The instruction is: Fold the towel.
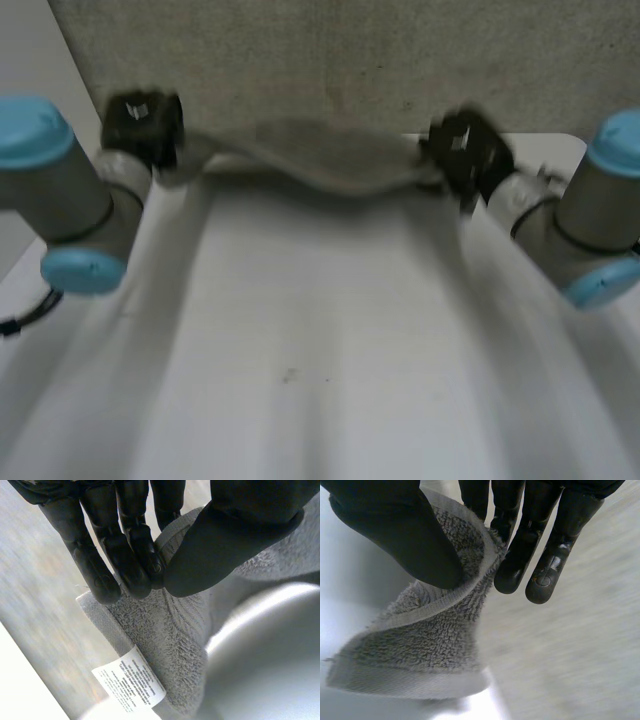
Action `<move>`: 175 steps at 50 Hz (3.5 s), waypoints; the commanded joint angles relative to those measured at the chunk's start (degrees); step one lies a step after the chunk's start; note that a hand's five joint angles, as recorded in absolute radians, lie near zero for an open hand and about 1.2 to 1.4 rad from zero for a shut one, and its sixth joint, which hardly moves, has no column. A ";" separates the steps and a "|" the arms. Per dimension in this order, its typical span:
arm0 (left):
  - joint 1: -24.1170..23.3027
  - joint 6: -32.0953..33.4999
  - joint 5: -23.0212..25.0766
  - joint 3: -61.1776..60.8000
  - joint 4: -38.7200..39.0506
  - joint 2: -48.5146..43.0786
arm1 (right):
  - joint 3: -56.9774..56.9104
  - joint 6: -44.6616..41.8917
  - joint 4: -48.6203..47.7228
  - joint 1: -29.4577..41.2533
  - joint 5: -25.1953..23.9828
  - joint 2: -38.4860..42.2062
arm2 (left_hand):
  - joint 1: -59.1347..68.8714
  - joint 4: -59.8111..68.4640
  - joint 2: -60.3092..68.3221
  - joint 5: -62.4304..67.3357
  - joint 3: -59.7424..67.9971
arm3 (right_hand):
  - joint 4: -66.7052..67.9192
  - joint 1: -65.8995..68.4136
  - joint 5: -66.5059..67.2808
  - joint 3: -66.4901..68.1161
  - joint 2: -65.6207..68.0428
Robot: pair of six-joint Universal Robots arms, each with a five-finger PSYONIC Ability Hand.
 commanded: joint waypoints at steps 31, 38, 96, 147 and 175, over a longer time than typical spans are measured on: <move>3.15 10.99 2.31 -28.02 4.94 8.84 | 18.09 36.81 13.58 -9.30 -1.86 -4.14 | 11.47 10.22 10.17 10.54 10.27 | -22.93 -8.46 -20.56 -22.57 -21.97; 4.83 10.99 2.31 -28.20 4.94 9.90 | 18.98 40.76 13.76 -9.12 -1.86 -3.97 | 11.47 10.22 10.17 10.54 10.27 | -27.27 -12.80 -24.91 -26.91 -26.32; 8.17 10.91 2.66 -29.34 5.38 10.07 | 17.57 22.05 5.93 -7.54 4.30 0.07 | 11.47 10.22 10.17 10.54 10.27 | -14.51 -0.04 -12.15 -14.15 -13.56; 7.64 11.52 6.53 -33.04 4.68 8.84 | 21.08 4.74 18.94 -13.87 1.57 -6.16 | 11.47 10.22 10.17 10.54 10.26 | 11.50 25.97 13.86 11.86 12.45; 11.16 24.26 12.50 -50.43 -24.66 42.13 | 23.28 -27.87 56.12 -25.38 2.71 -22.59 | 11.47 10.22 10.17 10.54 10.27 | 11.50 25.97 13.86 11.86 12.45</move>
